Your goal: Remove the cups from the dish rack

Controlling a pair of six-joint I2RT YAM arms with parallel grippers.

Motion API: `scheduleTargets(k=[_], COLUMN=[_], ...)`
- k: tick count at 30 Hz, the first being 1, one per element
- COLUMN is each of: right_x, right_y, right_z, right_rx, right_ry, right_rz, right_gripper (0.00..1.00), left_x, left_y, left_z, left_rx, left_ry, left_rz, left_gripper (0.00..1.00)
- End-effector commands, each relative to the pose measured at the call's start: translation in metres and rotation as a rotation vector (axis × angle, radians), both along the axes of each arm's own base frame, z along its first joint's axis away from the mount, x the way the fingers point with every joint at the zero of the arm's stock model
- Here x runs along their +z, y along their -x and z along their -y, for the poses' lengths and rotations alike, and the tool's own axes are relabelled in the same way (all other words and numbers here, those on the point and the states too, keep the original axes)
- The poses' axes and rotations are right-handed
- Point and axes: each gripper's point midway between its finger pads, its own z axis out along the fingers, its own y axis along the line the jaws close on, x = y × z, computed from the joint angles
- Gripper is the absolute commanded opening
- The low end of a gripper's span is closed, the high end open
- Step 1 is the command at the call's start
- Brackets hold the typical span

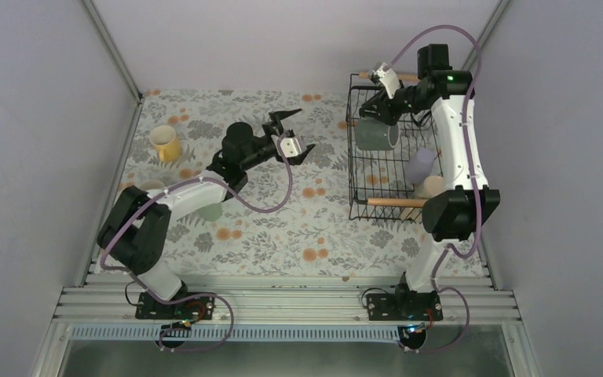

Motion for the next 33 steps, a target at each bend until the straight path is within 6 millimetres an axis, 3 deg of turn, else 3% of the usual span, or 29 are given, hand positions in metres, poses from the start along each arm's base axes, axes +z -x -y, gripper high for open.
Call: scheduleTargets(k=[1, 10, 18, 22, 31, 33], right_x=[0.034, 0.045, 0.039, 0.043, 0.059, 0.062], right_y=[0.030, 0.059, 0.078, 0.089, 0.118, 0.122], right_z=[-0.028, -0.062, -0.097, -0.108, -0.124, -0.125], right_rx=[0.111, 0.221, 0.311, 0.358, 0.450, 0.459], right_ry=[-0.197, -0.322, -0.348, -0.382, -0.452, -0.456], right_rz=[-0.001, -0.074, -0.144, -0.164, -0.181, -0.178], right_gripper=[0.03, 0.02, 0.02, 0.02, 0.02, 0.02], left_x=[0.033, 0.018, 0.026, 0.032, 0.043, 0.043], left_y=[-0.010, 0.004, 0.018, 0.035, 0.071, 0.077], left_z=[0.002, 0.030, 0.038, 0.041, 0.043, 0.043], left_rx=[0.038, -0.145, -0.257, -0.372, -0.614, -0.652], left_ry=[0.116, 0.138, 0.160, 0.182, 0.230, 0.225], left_rz=[0.213, 0.154, 0.042, -0.073, -0.302, -0.319], left_gripper=[1.00, 1.00, 1.00, 0.99, 0.79, 0.68])
